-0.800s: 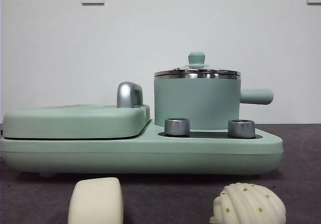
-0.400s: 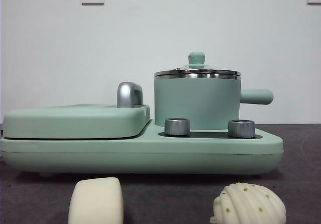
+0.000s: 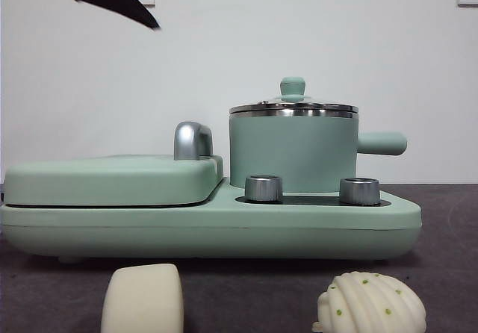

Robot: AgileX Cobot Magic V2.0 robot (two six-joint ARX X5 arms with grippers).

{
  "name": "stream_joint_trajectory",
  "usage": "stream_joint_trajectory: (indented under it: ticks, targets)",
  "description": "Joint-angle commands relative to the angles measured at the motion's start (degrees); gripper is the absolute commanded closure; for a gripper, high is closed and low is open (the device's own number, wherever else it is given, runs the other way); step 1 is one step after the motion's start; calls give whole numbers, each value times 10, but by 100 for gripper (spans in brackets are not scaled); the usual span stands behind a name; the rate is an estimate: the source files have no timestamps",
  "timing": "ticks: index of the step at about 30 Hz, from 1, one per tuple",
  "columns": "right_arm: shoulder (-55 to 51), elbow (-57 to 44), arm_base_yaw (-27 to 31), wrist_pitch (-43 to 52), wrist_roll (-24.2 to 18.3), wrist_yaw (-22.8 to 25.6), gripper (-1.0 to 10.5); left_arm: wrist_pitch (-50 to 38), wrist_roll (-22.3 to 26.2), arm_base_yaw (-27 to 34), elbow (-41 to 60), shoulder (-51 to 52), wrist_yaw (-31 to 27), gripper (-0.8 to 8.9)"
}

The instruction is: Put the buns in a small steamer

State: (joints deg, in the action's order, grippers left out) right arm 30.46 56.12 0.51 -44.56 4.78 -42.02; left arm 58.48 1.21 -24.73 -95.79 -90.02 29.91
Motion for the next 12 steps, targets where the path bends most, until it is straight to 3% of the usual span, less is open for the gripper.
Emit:
stream_joint_trajectory:
  ticks: [1,7,12]
  targets:
    - [1,9,0,3,6,-1,451,38,40,-23,-79,-67,-29,321]
    - [1,9,0,3,6,-1,451,129,54,-65,-245,-189,-94,321]
    - [1,9,0,3,6,-1,451,132,38,-88,-346,-262,-96,322]
